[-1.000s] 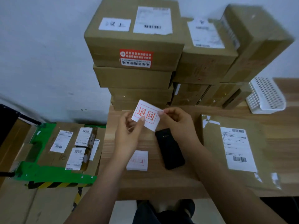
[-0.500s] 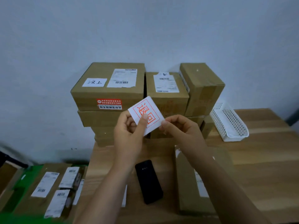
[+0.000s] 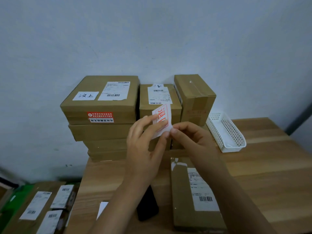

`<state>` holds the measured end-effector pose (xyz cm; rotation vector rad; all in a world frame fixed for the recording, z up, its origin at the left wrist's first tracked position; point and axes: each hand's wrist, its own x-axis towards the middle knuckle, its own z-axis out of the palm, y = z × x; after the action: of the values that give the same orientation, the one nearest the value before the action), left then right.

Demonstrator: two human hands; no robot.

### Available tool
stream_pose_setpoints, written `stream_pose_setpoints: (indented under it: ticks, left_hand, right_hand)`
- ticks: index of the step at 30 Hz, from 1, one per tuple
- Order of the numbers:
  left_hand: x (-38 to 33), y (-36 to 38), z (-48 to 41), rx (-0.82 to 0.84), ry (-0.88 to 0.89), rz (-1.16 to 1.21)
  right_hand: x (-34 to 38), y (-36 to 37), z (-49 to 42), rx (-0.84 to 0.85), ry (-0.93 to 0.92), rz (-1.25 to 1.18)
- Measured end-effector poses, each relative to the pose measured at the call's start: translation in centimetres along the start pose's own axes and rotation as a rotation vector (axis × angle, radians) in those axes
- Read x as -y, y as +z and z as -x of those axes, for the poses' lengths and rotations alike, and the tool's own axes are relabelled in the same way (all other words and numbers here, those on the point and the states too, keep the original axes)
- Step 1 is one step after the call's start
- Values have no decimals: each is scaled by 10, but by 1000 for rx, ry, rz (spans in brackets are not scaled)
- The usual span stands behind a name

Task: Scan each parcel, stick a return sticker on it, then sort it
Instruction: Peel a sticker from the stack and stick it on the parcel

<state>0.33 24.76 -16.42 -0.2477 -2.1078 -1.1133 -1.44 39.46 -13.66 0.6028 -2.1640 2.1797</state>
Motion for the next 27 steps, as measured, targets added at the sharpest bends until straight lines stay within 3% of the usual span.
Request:
stream_pose_setpoints:
  ticks: [6,16,27]
  left_hand:
    - [-8,-1,-1,54,17,119]
    - [-8,-5,0,36,99,68]
    - [11,-14,1,44,342,-255]
  right_hand:
    - [5,-4,2,27,-23,-19]
    - [4,-3,4,-24,13,4]
    - [2,4,4,-67,121,-43]
